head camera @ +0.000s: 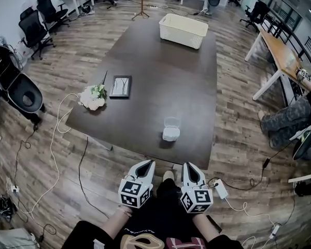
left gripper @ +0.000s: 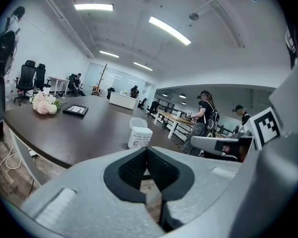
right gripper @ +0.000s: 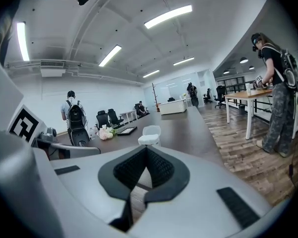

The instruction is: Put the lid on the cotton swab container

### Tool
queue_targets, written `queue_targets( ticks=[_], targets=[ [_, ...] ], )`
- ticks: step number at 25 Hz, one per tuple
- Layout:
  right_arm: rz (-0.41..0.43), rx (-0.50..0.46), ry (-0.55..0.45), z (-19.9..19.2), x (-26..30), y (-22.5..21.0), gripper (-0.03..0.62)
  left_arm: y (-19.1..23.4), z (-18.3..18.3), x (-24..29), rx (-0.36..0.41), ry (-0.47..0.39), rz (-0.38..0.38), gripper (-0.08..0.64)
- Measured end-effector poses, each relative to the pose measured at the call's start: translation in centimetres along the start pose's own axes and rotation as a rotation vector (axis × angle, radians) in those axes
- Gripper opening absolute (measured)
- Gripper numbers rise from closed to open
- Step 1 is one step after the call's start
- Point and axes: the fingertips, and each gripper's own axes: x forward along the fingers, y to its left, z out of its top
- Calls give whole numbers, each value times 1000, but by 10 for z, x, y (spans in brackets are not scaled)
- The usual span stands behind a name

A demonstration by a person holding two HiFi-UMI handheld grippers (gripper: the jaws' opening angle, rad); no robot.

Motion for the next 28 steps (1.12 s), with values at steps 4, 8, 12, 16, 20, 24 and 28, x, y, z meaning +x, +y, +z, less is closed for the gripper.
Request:
queue_targets(
  ticks=[4,8,12,16,20,24,28],
  targets=[
    [33,-12,4,12,21,-17,8,4,9,23,-3,-2,36,8],
    [67,-16,6,23,43,-34,8,7,16,45,-17,-6,70,8],
    [108,-9,15,29,62,-50,8,10,18,65,-34,0,108,8],
    [148,-13,36,35,79,-62,8,13,21,79,-58,6,153,8],
    [193,-25,49,40,90,-69,8,18,24,87,-69,-1,197,8],
    [220,-33,71,39,97,-75,8,29,24,89,-95,-8,240,8],
    [216,-23,83,39,101,-83,8,39,22,88,-102,1,252,8]
  ],
)
